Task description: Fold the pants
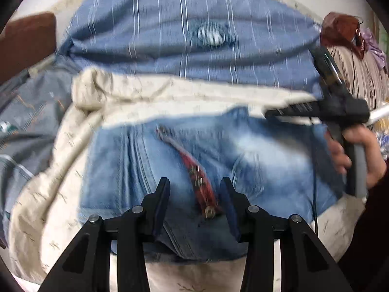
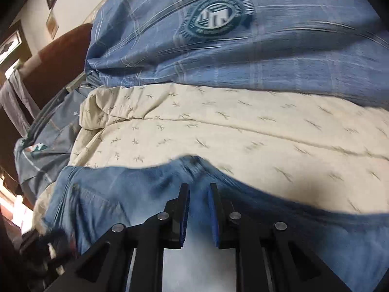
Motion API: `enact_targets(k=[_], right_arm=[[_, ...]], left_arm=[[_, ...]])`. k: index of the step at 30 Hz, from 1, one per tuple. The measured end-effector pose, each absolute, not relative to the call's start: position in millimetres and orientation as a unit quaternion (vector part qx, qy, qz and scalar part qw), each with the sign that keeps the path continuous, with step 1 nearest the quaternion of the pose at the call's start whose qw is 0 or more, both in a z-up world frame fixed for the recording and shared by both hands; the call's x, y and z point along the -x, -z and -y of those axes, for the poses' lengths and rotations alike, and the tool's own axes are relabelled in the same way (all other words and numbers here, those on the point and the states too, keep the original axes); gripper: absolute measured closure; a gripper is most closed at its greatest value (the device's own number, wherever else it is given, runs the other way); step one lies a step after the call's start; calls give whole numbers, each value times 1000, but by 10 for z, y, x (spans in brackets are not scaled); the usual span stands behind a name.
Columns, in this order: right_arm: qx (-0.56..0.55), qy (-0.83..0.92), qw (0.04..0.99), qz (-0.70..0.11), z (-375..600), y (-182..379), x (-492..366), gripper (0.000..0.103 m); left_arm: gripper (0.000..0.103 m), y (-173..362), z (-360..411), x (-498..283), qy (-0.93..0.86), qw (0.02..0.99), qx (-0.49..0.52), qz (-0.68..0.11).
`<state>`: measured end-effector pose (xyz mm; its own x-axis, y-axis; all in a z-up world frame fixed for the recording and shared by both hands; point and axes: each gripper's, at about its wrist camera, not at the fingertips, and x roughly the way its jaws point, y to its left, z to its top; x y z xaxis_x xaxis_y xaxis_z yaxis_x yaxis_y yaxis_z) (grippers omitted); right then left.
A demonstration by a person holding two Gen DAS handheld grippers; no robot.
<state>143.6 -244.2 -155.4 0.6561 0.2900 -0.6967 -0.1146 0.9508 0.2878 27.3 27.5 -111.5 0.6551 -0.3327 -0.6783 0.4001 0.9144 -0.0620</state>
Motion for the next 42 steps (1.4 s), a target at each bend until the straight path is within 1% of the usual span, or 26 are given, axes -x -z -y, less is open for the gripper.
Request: enact_targets(k=[3,8,11,12,14,16,18,20,22,27,30,33,34,35,36,37,42], right_arm=[[-105,-89,905,-403,2610,1485,-1171,85],[-127,-51,903,-408,3013,1533,-605,85],[-131,-10,897,-422,3241,1664,-284,85],[-132,1,895,-427,3330,1710,-184,85],[-154,25,885,-439,3534,1827,-14,85],[-193,4,880,-434,3741,1909,131,85],[-201,-4,882,-425,3830,1870,214,85],[-210,12,893,-397,3982,1774,363,85],[-254,32,898,-359,4274,1681,475,85],[-322,61,892,-311,4766,1606,368,85],[-356,75,869,-335,5009,1755,89,85],[-361,130,857,-346,5150,1922,-109,85],[-382,121,844,-357,5233,2024,-181,85],[-393,114,844,-346,5276,2019,-194,86],[-396,111,844,-343,5301,1991,-188,86],[-399,113,846,-336,5318,1956,-159,86],[-416,117,866,-251,5408,1649,312,83]], left_arm=[[55,1111,-161,-204,200,913,-78,-347],[53,1329,144,-133,233,886,-138,-377],[40,1448,343,-34,232,878,-201,-368],[37,1482,390,-9,231,876,-219,-364],[34,1527,449,11,227,873,-240,-359],[34,1532,458,7,225,873,-244,-358],[34,1510,425,-18,231,873,-232,-361],[34,1479,361,-31,237,878,-214,-358],[34,1415,313,6,248,884,-196,-345],[34,1289,392,161,270,891,-189,-313],[34,1334,453,198,279,884,-192,-323],[34,1461,495,186,262,879,-219,-334],[34,1508,495,163,256,876,-224,-341],[33,1540,491,154,252,874,-228,-347],[29,1557,492,155,248,875,-233,-345],[27,1558,496,166,242,877,-239,-340],[27,1485,451,193,248,879,-217,-343]])
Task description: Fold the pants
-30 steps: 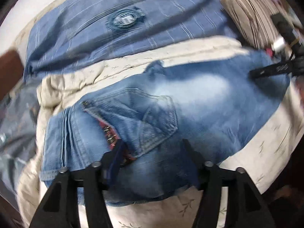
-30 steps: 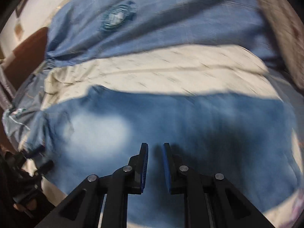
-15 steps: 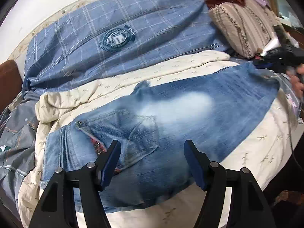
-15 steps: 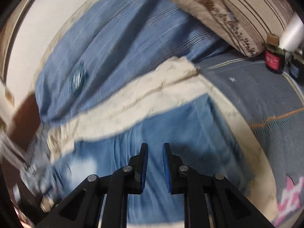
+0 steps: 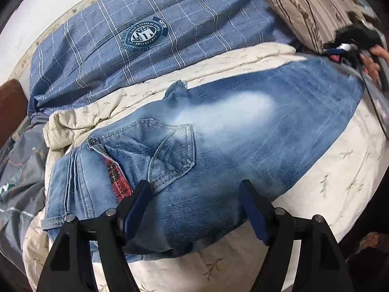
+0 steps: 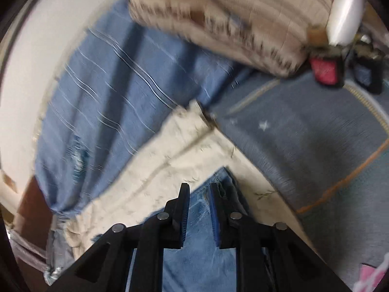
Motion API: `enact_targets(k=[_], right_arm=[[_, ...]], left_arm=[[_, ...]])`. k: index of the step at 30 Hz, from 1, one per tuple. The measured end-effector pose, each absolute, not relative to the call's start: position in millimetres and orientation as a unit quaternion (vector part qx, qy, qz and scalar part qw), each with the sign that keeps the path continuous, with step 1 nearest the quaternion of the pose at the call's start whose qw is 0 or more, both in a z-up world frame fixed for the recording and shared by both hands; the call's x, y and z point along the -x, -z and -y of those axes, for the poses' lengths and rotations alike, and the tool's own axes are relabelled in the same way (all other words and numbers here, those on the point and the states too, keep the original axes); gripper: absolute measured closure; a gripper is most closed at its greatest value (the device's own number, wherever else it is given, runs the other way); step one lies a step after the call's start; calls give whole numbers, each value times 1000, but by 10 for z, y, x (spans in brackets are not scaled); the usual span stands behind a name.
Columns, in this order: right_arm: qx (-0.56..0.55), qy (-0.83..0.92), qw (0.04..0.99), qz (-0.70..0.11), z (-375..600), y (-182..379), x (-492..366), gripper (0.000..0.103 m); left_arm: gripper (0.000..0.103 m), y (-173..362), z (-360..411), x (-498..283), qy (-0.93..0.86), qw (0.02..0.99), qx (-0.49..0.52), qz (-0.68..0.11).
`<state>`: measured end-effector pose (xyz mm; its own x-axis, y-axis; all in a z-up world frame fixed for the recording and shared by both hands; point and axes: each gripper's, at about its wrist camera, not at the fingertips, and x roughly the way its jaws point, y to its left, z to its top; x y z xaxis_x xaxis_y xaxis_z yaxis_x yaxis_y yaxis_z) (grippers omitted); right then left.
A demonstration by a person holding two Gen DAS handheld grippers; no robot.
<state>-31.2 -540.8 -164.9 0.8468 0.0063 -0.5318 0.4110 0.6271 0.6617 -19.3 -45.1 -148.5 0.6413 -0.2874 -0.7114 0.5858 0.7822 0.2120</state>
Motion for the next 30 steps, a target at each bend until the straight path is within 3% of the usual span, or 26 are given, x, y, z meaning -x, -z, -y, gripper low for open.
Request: enact_targets(k=[3,6,7,8,22,30], right_arm=[[-444,87,863,-227,5431,1592,692,83],[-437,78,866,-231,5387,1547,1001,59],[-435,79,866,-231,5367,1566,1092,39],[-438,82,866,-229,5361,1592,1189,37],[-526,85,796,-287,5317,2101,1267,37],[-549,75,779,-294,5435,2264,1235,37]], left_arm=[[27,1344,436,281,264,888,-183,-329],[27,1200,523,348,284,890,-151,-325],[27,1162,584,372,293,887,-148,-324],[27,1115,671,403,303,885,-150,-321],[26,811,1861,95,360,842,-154,-370],[26,1060,2734,-326,355,817,-185,-415]])
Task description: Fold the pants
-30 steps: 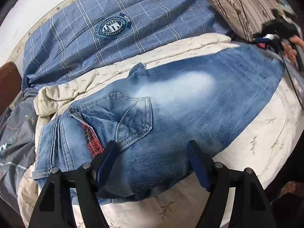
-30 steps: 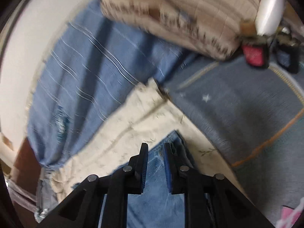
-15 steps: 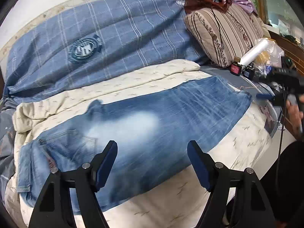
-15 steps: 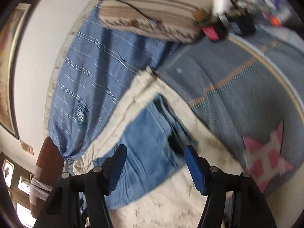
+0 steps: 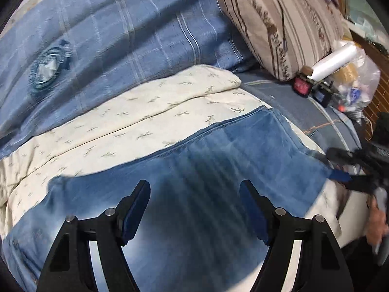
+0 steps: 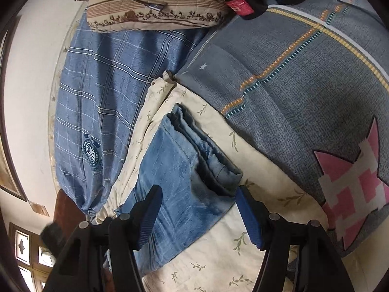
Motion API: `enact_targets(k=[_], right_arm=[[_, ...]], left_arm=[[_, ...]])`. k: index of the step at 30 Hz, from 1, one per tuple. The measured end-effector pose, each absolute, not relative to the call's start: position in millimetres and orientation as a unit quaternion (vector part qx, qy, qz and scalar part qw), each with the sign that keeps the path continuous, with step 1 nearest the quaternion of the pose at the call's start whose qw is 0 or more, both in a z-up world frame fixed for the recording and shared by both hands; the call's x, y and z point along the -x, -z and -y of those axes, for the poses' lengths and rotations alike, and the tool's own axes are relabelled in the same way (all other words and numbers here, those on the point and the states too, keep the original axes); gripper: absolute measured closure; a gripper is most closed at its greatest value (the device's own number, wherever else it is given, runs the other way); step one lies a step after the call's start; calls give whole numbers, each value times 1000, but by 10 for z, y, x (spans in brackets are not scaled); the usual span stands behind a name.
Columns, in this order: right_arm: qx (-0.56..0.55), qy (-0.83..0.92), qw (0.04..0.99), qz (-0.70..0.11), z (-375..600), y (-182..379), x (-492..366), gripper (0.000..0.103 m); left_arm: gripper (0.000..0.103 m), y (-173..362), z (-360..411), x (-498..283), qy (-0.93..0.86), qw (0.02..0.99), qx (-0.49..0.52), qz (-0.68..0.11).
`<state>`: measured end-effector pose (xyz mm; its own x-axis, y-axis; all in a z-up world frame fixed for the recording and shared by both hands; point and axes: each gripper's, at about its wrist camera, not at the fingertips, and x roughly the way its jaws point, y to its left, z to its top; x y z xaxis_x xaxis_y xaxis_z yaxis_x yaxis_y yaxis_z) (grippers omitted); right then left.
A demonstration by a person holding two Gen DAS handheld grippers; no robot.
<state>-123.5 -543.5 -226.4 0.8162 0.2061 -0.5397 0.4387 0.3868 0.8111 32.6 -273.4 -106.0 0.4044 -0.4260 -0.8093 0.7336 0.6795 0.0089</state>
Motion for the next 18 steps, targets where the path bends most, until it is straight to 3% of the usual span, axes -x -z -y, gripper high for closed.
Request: enact_targets(k=[9,12,18], right_arm=[[-561,55,771,-297,5536,2375,1236,37],[-556,58,774,-298,5539,2378,1177,37],[-544,70,782,-296,5558,2363,1099,37]], left_arm=[[25,1529,3419,-745,310,812,-206,-449],[17,1556,3468,-786,301,814,-209,-451],[18,1416,3220,-728,315,811,-177,-460]])
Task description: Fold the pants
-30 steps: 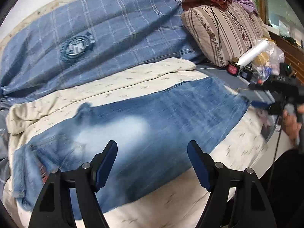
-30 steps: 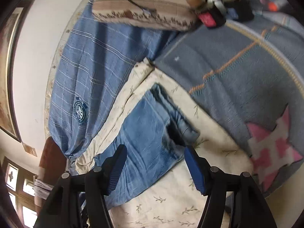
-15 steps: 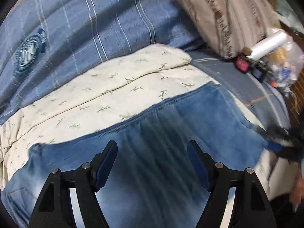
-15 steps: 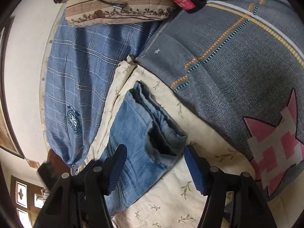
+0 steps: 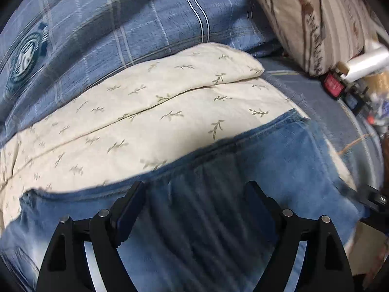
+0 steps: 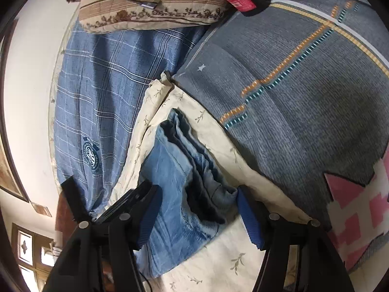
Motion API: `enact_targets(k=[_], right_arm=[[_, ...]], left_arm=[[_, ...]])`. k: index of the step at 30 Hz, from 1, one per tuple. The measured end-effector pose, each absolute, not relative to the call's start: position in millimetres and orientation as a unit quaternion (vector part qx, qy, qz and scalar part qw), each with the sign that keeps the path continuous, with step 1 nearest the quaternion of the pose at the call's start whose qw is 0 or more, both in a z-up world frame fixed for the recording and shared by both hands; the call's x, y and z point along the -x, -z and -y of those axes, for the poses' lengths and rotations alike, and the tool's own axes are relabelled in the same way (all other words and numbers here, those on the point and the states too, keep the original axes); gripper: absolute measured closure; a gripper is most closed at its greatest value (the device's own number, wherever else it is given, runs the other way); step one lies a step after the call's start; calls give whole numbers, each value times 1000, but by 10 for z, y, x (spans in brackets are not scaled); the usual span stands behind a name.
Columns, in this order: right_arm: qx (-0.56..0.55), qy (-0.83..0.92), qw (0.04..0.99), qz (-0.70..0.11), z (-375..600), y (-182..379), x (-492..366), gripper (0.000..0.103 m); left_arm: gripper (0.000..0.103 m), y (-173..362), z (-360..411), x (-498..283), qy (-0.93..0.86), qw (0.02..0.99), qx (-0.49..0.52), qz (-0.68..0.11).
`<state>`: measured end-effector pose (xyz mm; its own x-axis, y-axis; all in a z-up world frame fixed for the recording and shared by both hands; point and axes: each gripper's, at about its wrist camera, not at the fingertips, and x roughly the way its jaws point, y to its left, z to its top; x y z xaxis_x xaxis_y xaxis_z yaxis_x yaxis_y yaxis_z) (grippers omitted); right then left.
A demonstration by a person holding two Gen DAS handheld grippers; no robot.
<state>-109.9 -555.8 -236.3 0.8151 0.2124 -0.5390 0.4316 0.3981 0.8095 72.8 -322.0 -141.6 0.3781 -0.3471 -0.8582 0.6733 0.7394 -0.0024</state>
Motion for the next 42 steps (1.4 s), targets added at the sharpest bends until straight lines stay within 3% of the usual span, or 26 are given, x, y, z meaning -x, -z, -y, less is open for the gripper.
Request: enact_targets(k=[7,9,10,14,27,35,40,42], right_arm=[[-494,90,807,-310,5418,2270,1018,40],[-475,100,815,-316,5358,2243,959,55],[-460,103,820,-324,5312,2230,903,72],[-423,112,835,-333,5155,2154,783,78],[-320,-5,911,-260,4163,1440,541,78],[-277,-82,897,-335,3397,1617,89,78],[-263,-137,841,-451,2980,1970,-209,67],[-234,-161,848,-447,2877,1907,-178,66]], left_arm=[[18,1310,2585,-307,322,813,-204,-440],[18,1410,2437,-298,300,811,-213,-455],[18,1482,2369,-309,287,808,-214,-467],[18,1547,2221,-396,264,803,-194,-498],[18,852,1239,-421,209,862,-123,-446],[18,884,594,-409,160,871,-71,-459],[18,887,408,-495,139,876,-55,-459],[18,863,398,-475,136,879,-59,-453]])
